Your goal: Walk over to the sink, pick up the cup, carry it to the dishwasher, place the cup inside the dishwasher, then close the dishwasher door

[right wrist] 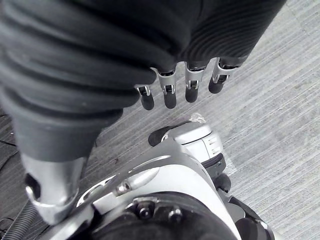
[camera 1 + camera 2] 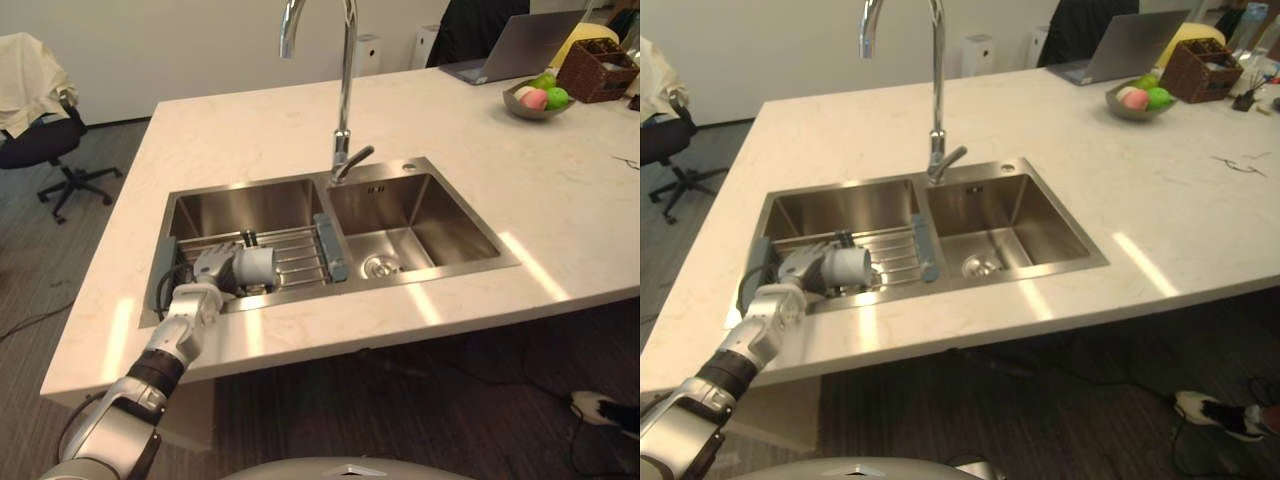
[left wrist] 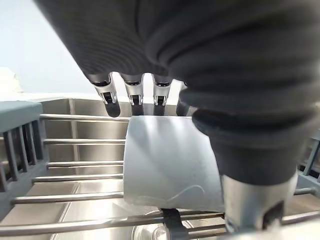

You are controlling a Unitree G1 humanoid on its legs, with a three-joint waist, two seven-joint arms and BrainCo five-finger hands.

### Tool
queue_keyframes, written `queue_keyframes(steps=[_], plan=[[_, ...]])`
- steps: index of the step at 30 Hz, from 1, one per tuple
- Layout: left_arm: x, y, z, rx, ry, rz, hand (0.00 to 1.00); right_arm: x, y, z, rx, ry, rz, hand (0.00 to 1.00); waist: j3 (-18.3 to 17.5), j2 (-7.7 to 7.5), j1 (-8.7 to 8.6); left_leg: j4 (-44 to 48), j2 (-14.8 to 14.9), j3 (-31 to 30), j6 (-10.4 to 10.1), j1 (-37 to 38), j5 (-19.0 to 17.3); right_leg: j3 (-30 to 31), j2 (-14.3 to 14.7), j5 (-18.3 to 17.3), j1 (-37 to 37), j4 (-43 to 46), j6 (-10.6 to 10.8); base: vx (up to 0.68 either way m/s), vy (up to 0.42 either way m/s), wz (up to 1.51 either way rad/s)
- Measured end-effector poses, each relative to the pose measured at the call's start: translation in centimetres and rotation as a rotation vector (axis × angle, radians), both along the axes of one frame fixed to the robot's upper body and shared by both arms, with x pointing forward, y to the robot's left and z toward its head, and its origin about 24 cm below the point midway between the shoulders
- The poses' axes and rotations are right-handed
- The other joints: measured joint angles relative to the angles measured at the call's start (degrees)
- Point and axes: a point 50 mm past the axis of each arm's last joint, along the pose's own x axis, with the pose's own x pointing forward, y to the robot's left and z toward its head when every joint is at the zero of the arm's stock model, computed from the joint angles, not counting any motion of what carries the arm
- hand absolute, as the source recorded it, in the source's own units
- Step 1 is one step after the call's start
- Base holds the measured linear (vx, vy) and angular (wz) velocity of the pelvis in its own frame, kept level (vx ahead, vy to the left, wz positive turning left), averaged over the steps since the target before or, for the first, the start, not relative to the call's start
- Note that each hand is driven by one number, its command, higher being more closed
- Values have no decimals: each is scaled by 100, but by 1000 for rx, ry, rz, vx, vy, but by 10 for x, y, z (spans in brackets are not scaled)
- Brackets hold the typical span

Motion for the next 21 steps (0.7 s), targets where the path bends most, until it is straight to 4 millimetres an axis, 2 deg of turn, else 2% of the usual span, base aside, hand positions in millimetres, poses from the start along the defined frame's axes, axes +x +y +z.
queue_keyframes(steps=[9, 16, 21], plan=[[-5, 2, -6, 5, -5, 32, 0, -1, -4, 1, -12, 11, -5, 0, 30, 101, -84, 0, 0, 73, -14, 38, -19, 61, -3, -13, -9, 9, 13, 0, 0, -4], [-6, 0, -7, 0, -21, 64, 0, -4, -15, 3, -53, 33, -25, 0, 97, 396, -225, 3, 4, 106, -26, -147, -54, 112, -18, -45, -247, 75, 27, 18, -4, -2], [-6, -2, -6, -10, -15, 70, 0, -2, -19, 4, -79, 35, -14, 0, 186, 505, -344, 37, 10, 144, -65, -93, -86, 201, 4, -62, -255, 118, 31, 60, -12, -10]])
